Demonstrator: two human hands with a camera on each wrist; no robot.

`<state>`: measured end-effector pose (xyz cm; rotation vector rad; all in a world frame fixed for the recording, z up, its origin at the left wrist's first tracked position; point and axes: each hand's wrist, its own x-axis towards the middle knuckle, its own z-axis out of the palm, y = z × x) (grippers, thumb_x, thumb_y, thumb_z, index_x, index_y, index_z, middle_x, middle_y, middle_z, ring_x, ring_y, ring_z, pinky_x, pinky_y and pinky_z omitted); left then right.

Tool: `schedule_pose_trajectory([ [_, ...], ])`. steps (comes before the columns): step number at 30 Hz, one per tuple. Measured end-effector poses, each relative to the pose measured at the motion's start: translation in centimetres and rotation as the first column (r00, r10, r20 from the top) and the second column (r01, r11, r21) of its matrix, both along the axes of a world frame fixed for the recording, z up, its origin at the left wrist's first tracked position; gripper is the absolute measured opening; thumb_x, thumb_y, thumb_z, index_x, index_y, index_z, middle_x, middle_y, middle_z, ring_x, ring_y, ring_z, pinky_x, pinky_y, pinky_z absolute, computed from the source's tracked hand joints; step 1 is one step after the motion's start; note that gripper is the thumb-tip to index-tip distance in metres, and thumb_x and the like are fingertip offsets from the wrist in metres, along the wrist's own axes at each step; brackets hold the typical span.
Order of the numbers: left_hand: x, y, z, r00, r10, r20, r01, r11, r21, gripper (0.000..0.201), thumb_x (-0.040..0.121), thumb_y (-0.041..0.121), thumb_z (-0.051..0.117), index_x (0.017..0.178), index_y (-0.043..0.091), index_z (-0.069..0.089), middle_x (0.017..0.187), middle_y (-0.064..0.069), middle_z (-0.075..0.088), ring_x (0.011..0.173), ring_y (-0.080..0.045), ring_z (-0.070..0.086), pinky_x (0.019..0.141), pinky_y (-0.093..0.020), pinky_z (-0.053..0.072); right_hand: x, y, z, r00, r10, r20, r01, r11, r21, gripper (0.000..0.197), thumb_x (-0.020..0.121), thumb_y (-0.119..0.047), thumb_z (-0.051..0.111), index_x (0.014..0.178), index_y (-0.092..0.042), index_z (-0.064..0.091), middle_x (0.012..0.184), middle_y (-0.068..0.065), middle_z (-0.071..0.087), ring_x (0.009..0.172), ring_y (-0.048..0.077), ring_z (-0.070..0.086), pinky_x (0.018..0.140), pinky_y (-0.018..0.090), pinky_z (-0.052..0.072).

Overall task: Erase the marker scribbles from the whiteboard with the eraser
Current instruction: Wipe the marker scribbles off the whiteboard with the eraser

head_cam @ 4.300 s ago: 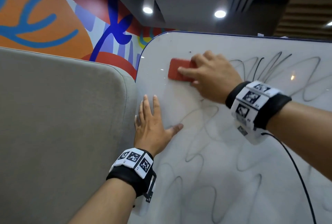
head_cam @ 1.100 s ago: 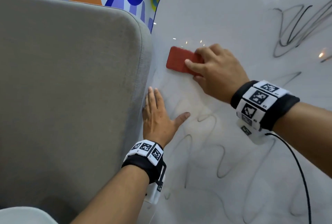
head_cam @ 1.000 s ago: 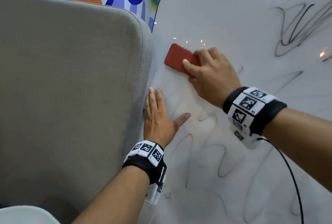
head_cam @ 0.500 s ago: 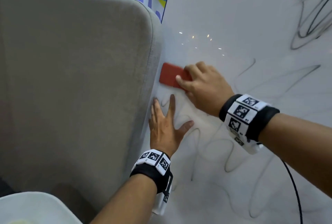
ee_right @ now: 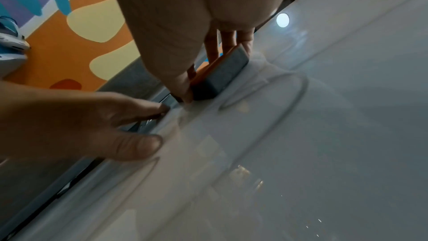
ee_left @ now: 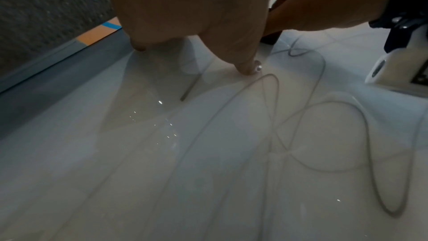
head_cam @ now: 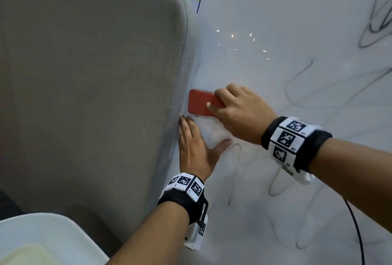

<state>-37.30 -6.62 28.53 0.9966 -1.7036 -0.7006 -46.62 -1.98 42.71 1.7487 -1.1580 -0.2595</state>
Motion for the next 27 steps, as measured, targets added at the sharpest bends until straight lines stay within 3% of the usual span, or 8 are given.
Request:
schedule_pose_trajectory([
  [3,0.1,0.1,-0.1,1.000,-0.015,-0.012,0.015,1.000,0.016,0.133,0.068,0.083,0.054,0.154,0.004,-0.009,0.163,-0.010,-0.016,0.151,-0.019,-0.013,0.120,-0.029,-0.004,0.3,-0.1,2.3,1.000,0.006,0.016,-0.006,1.000,-0.011,0.052,0.087,-0.025,0.027,0.120,-0.017,0.067,0.107,0.014,0.060,0.091,0.036,0.054,0.071,0.043,0.049],
  [6,0.2,0.1,-0.2,1.000,-0.017,-0.025,0.017,1.000,0.011,0.133,0.069,0.081,0.057,0.155,0.006,-0.011,0.163,-0.009,-0.017,0.150,-0.019,-0.014,0.120,-0.029,-0.004,0.7,-0.3,3.8,0.995,-0.024,0.099,0.034,0.994,-0.100,0.048,0.084,-0.027,0.039,0.121,-0.016,0.067,0.109,0.016,0.060,0.095,0.039,0.055,0.074,0.044,0.049],
  [9,0.2,-0.1,-0.5,1.000,-0.014,-0.012,0.014,1.000,0.013,0.134,0.069,0.081,0.058,0.154,0.005,-0.010,0.163,-0.010,-0.016,0.151,-0.019,-0.012,0.118,-0.027,-0.006,0.7,-0.3,1.4,0.995,-0.010,0.095,0.019,0.995,-0.099,0.043,0.084,-0.023,0.042,0.118,-0.014,0.067,0.107,0.016,0.060,0.092,0.037,0.055,0.072,0.042,0.048],
  [12,0.1,-0.2,-0.9,1.000,0.019,-0.006,-0.019,1.000,-0.003,0.135,0.068,0.083,0.058,0.154,0.000,-0.004,0.163,-0.015,-0.010,0.151,-0.022,-0.007,0.120,-0.028,-0.004,0.3,0.0,-1.5,1.000,-0.012,0.009,0.012,0.999,0.030,0.037,0.089,-0.023,0.043,0.117,-0.016,0.067,0.106,0.012,0.059,0.091,0.033,0.053,0.071,0.041,0.045],
  [17,0.2,-0.1,-1.4,1.000,0.008,-0.021,-0.007,1.000,0.015,0.134,0.069,0.081,0.060,0.154,0.003,-0.008,0.163,-0.011,-0.014,0.151,-0.020,-0.010,0.117,-0.026,-0.005,0.4,-0.6,1.0,0.998,0.051,0.032,-0.052,0.999,0.015,0.048,0.089,-0.027,0.030,0.113,-0.015,0.070,0.104,0.016,0.060,0.089,0.036,0.055,0.068,0.042,0.049],
  [21,0.1,-0.1,-1.6,1.000,0.002,0.003,-0.002,1.000,0.018,0.131,0.071,0.080,0.058,0.154,0.004,-0.009,0.164,-0.010,-0.014,0.151,-0.019,-0.010,0.119,-0.028,-0.003,0.6,-0.8,-0.1,0.995,0.035,0.093,-0.029,0.997,-0.070,0.040,0.089,-0.023,0.040,0.117,-0.012,0.067,0.109,0.017,0.060,0.091,0.037,0.054,0.072,0.044,0.050],
  [24,0.2,-0.2,-2.2,0.999,0.029,0.018,-0.029,0.999,-0.019,0.131,0.069,0.082,0.055,0.154,-0.001,0.000,0.164,-0.011,-0.010,0.152,-0.020,-0.006,0.120,-0.028,0.001,-0.5,0.0,-3.3,0.999,0.045,0.019,-0.046,0.998,0.040,0.035,0.091,-0.020,0.045,0.119,-0.013,0.065,0.112,0.016,0.059,0.092,0.035,0.054,0.073,0.043,0.048],
  [27,0.2,-0.2,-2.8,0.999,0.039,0.012,-0.038,0.998,-0.043,0.129,0.070,0.083,0.051,0.154,-0.002,0.002,0.164,-0.011,-0.009,0.152,-0.020,-0.005,0.117,-0.024,0.000,-1.0,0.5,-2.1,0.995,0.094,-0.033,-0.090,0.991,0.098,0.036,0.094,-0.021,0.039,0.115,-0.014,0.068,0.109,0.015,0.060,0.089,0.035,0.055,0.070,0.043,0.049],
])
